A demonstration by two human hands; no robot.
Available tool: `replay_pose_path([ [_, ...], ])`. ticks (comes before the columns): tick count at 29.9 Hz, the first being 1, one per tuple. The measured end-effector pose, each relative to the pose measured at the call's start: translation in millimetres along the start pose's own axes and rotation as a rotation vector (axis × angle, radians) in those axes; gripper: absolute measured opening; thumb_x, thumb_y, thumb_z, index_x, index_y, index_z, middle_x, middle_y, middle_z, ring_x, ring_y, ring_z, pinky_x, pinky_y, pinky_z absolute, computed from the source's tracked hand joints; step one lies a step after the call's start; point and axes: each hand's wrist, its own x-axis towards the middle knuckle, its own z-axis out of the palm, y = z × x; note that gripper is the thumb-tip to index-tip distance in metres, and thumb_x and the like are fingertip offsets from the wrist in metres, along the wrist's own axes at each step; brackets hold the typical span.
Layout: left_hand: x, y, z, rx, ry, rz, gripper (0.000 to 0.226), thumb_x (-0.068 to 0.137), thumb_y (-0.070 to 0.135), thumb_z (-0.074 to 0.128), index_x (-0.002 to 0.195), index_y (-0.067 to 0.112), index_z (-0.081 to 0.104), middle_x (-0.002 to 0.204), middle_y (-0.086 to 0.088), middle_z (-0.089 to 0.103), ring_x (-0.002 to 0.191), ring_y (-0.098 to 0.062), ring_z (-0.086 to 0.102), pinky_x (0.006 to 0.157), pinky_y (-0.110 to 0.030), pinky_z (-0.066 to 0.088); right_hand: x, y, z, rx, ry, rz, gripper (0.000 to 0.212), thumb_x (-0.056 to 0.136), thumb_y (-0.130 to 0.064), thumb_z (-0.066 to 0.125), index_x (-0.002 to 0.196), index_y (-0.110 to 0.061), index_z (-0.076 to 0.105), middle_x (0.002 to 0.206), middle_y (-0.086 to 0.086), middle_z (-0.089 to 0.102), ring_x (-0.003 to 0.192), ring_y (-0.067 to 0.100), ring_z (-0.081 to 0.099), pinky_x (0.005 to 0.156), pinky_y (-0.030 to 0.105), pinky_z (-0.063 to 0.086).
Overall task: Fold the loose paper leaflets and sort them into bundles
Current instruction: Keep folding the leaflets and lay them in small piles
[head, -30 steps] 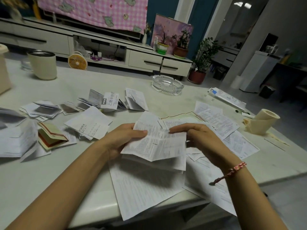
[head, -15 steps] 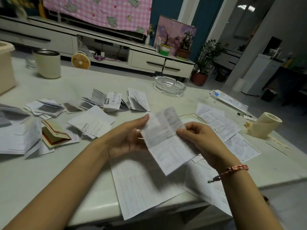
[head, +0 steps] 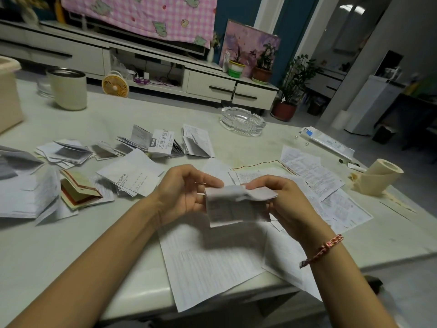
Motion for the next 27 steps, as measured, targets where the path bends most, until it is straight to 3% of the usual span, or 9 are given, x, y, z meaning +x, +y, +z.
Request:
replay_pose_path([
  [2,-1,-1,1,0.086,-0.027,-0.035,0.036,0.087,0.038,0.049,0.08,0.007,0.067,0.072,-0.009,0.065,0.062,-0.019,0.062,0.057,-0.026,0.051,-1,0,2,-0.006,-0.017,-0.011,0.045,0.08,0.02,0.042,0.056,-0.009,0.065,0.09,0.01,0.072,0.074,0.024,0.065,0.044,0.022,0.045],
  [5,-1,-7,-1,0.305,-0.09,-0.044,0.033,0.062,0.014,0.078,0.093,0.013,0.066,0.081,-0.002,0.07,0.071,-0.011,0.064,0.063,-0.023,0.052,-1,0,7,-0.039,-0.048,-0.023,0.046,0.082,0.016,0.045,0.053,-0.012,0.065,0.095,0.006,0.072,0.076,0.024,0.067,0.046,0.028,0.049],
  [8,1,-12,-4,0.381,-0.1,-0.02,0.025,0.064,0.015,0.071,0.089,0.013,0.068,0.078,0.001,0.069,0.069,-0.007,0.063,0.059,-0.018,0.05,0,-4,9,-0.06,0.012,-0.037,0.04,0.086,0.011,0.043,0.063,-0.01,0.067,0.095,0.002,0.068,0.08,0.018,0.064,0.05,0.026,0.053],
  [10,2,-11,-5,0.367,-0.018,0.031,0.018,0.07,0.011,0.074,0.087,0.013,0.067,0.077,0.002,0.067,0.07,-0.008,0.061,0.059,-0.018,0.05,2,-5,7,-0.116,0.174,-0.133,0.041,0.084,0.014,0.037,0.069,-0.011,0.066,0.087,-0.002,0.067,0.077,0.013,0.059,0.057,0.015,0.049],
  [13,4,-10,-4,0.33,0.086,0.113,0.008,0.084,0.01,0.064,0.092,0.01,0.065,0.08,0.002,0.066,0.073,-0.007,0.062,0.064,-0.02,0.052,1,-11,5,-0.283,0.368,-0.316,0.038,0.085,0.008,0.041,0.075,-0.02,0.065,0.086,-0.007,0.067,0.08,0.007,0.06,0.072,0.015,0.047],
  [16,4,-11,-3,0.273,0.09,0.177,0.013,0.082,0.014,0.063,0.093,0.008,0.066,0.08,0.001,0.068,0.073,-0.006,0.064,0.065,-0.02,0.054,-7,-13,16,-0.504,0.234,-0.405,0.013,0.091,-0.015,0.054,0.098,-0.019,0.064,0.099,-0.01,0.061,0.093,0.004,0.055,0.081,0.015,0.043],
  [19,2,-12,4,0.176,0.047,0.256,0.021,0.072,0.018,0.065,0.09,0.008,0.068,0.083,0.002,0.071,0.079,-0.009,0.066,0.077,-0.022,0.054,-9,2,34,-0.676,0.002,-0.409,0.032,0.087,-0.03,0.062,0.116,-0.015,0.057,0.104,-0.009,0.053,0.095,0.005,0.049,0.081,0.015,0.038],
  [24,3,-14,5,0.159,0.128,0.332,0.035,0.068,0.023,0.067,0.096,0.002,0.068,0.09,-0.015,0.066,0.081,-0.024,0.059,0.076,-0.031,0.049,-4,12,53,-0.223,-0.111,-0.126,0.016,0.095,-0.005,0.047,0.108,0.0,0.055,0.093,0.015,0.065,0.066,0.02,0.066,0.065,0.033,0.057],
  [27,3,-14,5,0.225,0.242,0.438,0.013,0.076,0.017,0.068,0.084,0.006,0.07,0.072,-0.008,0.066,0.064,-0.018,0.057,0.06,-0.025,0.049,4,8,54,-0.001,-0.162,0.001,0.015,0.094,0.0,0.046,0.103,0.005,0.056,0.084,0.019,0.063,0.052,0.018,0.062,0.053,0.024,0.054],
])
